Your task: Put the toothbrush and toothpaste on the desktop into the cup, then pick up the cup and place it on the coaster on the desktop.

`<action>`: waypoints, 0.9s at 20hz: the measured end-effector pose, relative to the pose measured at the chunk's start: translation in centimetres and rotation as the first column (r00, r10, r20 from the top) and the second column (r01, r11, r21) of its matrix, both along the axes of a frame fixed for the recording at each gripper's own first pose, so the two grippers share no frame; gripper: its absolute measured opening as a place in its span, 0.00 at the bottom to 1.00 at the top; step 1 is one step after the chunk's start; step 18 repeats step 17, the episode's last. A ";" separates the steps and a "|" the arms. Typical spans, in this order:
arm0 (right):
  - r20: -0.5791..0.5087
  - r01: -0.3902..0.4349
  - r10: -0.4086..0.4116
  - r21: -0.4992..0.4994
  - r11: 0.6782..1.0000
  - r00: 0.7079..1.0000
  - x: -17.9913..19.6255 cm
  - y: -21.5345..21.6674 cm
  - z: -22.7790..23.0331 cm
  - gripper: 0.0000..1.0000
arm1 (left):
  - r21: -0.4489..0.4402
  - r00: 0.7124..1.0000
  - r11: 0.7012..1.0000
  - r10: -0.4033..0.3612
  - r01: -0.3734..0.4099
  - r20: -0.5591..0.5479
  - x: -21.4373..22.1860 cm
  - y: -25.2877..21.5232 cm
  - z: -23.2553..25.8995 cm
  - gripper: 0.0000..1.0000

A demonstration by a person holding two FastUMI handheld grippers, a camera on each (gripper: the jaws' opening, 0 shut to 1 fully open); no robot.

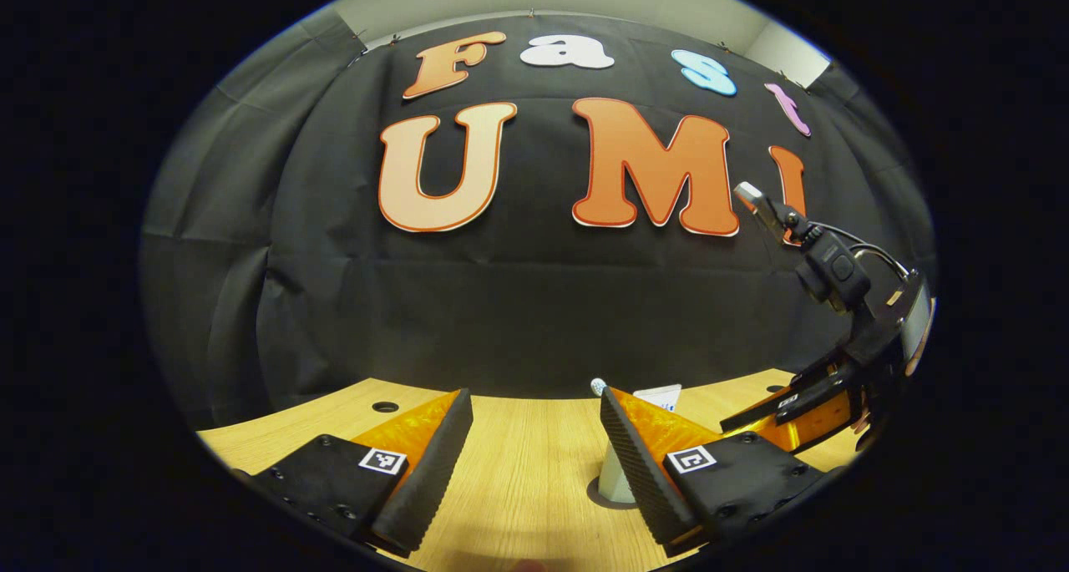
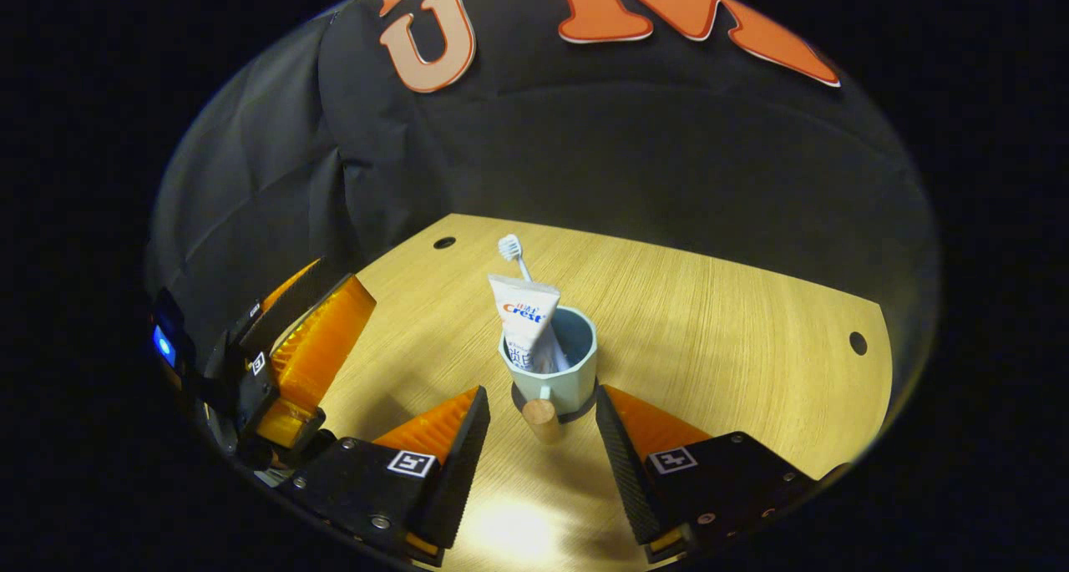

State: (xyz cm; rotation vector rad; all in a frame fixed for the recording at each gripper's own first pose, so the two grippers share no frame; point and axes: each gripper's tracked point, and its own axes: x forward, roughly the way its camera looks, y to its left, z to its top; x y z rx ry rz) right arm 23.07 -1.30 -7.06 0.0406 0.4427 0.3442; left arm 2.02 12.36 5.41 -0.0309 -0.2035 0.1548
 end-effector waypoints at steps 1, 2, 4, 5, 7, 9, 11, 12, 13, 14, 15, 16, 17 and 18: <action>0.017 0.022 -0.022 -0.001 1.000 1.000 0.0 -0.7 0.1 0.80 | 0.005 1.000 1.000 -0.006 0.006 0.008 -0.3 -0.4 0.6 0.99; 0.047 0.033 -0.033 0.001 0.999 0.998 0.1 -1.3 0.3 0.81 | 0.011 1.000 1.000 -0.004 0.004 0.017 -0.5 -0.6 1.0 0.97; 0.104 0.061 -0.061 0.001 0.998 0.993 0.2 -2.2 0.6 0.82 | 0.018 0.999 1.000 -0.009 0.009 0.031 -1.0 -1.3 1.8 0.99; 0.133 0.074 -0.075 0.011 0.997 0.988 0.3 -2.7 0.8 0.83 | 0.018 0.999 1.000 -0.015 0.014 0.038 -1.2 -1.9 2.2 0.99; 0.187 0.092 -0.099 0.042 0.995 0.977 0.2 -3.4 1.7 0.84 | 0.021 0.999 0.999 -0.028 0.027 0.045 -1.4 -3.0 2.8 0.97; 0.246 0.119 -0.133 0.071 0.990 0.960 0.1 -4.3 2.7 0.84 | 0.029 0.998 0.999 -0.048 0.046 0.049 -1.5 -4.4 3.4 0.99; 0.313 0.155 -0.173 0.084 0.984 0.934 -0.1 -5.7 3.7 0.84 | 0.044 0.997 0.997 -0.061 0.058 0.057 -1.7 -5.6 4.0 0.99; 0.344 0.172 -0.193 0.089 0.981 0.919 -0.2 -6.4 4.2 0.84 | 0.051 0.996 0.997 -0.067 0.064 0.060 -1.7 -6.2 4.3 0.99; 0.369 0.191 -0.213 0.096 0.977 0.905 -0.3 -7.1 4.5 0.84 | 0.056 0.995 0.996 -0.074 0.071 0.061 -1.8 -6.9 4.4 0.99; 0.395 0.204 -0.229 0.104 0.973 0.890 -0.6 -7.7 5.1 0.84 | 0.059 0.995 0.995 -0.080 0.076 0.062 -1.8 -7.4 4.5 0.99; 0.416 0.222 -0.248 0.109 0.969 0.875 -1.0 -8.4 5.4 0.84 | 0.062 0.994 0.995 -0.086 0.082 0.063 -2.0 -8.0 4.6 0.97; 0.439 0.239 -0.265 0.114 0.964 0.859 -1.4 -9.1 5.8 0.84 | 0.065 0.994 0.994 -0.092 0.088 0.066 -2.1 -8.6 4.7 0.97; 0.460 0.255 -0.280 0.117 0.960 0.842 -1.7 -9.6 6.2 0.84 | 0.067 0.993 0.993 -0.097 0.092 0.069 -2.2 -9.1 4.8 0.97; 0.460 0.255 -0.280 0.117 0.960 0.842 -1.7 -9.6 6.2 0.84 | 0.067 0.993 0.993 -0.097 0.092 0.069 -2.2 -9.1 4.8 0.97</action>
